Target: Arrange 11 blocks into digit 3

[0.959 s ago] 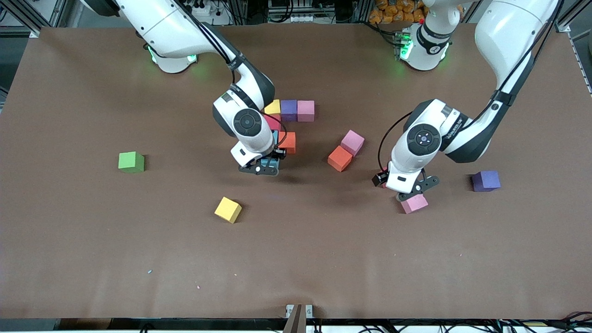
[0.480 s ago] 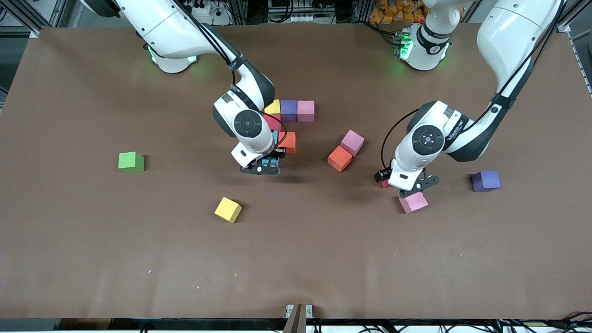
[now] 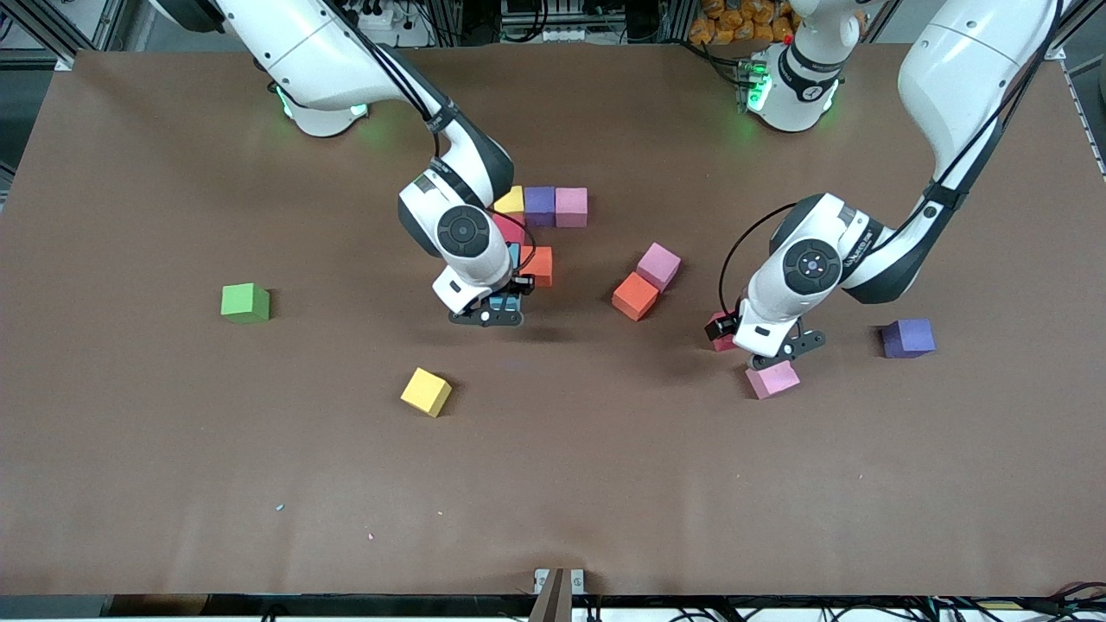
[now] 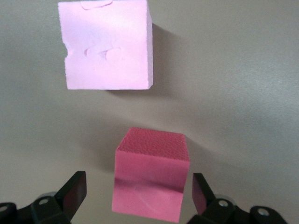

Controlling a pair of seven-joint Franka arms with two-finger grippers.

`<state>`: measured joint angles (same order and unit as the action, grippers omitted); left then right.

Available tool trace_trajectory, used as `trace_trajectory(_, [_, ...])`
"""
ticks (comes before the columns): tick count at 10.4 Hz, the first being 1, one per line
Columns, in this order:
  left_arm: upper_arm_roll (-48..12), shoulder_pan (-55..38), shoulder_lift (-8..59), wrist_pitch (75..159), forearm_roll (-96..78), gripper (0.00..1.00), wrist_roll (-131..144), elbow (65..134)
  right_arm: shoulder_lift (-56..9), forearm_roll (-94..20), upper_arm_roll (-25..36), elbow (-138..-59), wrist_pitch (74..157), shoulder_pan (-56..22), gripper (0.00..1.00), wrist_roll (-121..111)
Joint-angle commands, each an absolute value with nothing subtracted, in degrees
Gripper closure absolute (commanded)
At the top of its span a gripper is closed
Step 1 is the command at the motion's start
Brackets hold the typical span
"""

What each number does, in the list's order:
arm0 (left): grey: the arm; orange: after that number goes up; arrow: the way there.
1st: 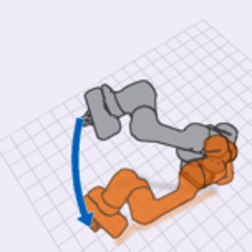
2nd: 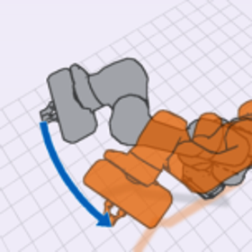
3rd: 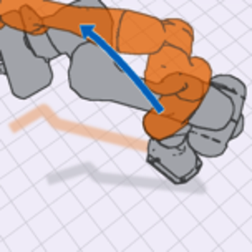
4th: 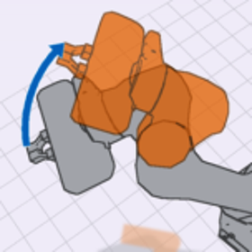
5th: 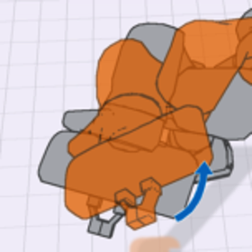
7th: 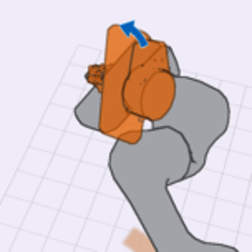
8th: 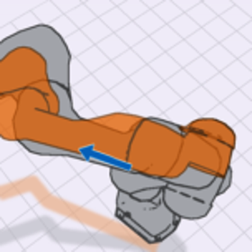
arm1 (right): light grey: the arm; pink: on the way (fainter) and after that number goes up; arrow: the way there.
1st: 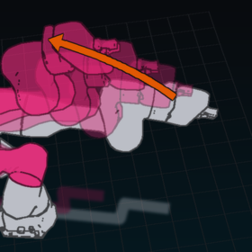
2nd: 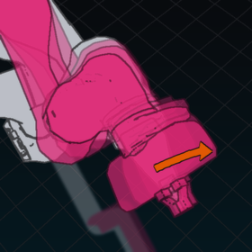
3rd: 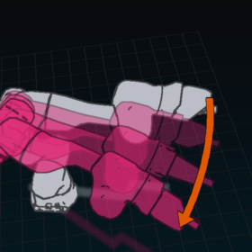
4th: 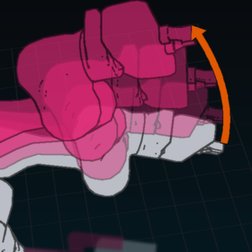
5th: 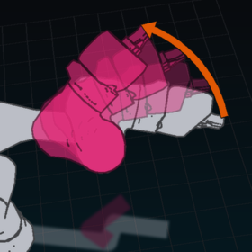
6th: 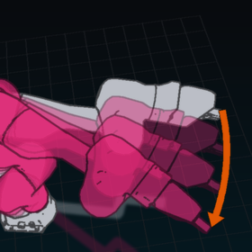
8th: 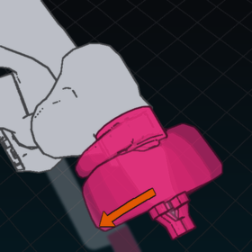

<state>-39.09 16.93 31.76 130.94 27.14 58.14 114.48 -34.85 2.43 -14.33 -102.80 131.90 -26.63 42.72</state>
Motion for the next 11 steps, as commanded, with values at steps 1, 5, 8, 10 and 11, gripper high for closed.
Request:
trace_trajectory(1, [-39.9, 17.84, 33.39, 132.97, 29.44, 0.0, 58.27, 114.96, -35.24, 1.41, -14.77, -102.66, 131.57, -26.19, 0.95, 41.13])
trace_trajectory(5, [-39.82, 17.84, 34.36, 133.07, 30.32, 0.0, 58.18, 114.96, -35.42, 1.41, -14.85, -102.74, 131.57, -26.28, 0.94, 41.13])
trace_trajectory(8, [-39.64, 18.36, 34.19, 132.98, 30.32, 0.46, 58.01, 114.87, -35.51, 1.32, -14.85, -102.74, 131.57, -26.28, 0.94, 40.96])
trace_trajectory(10, [-39.64, 18.63, 33.84, 132.63, 30.32, 0.68, 58.36, 114.52, -35.51, 1.32, -14.85, -102.83, 131.57, -26.28, 0.92, 40.52])
trace_trajectory(11, [-39.73, 18.55, 33.49, 132.45, 29.8, 0.79, 59.23, 114.09, -35.51, 1.32, -14.85, -102.83, 131.57, -26.37, 0.87, 40.52])
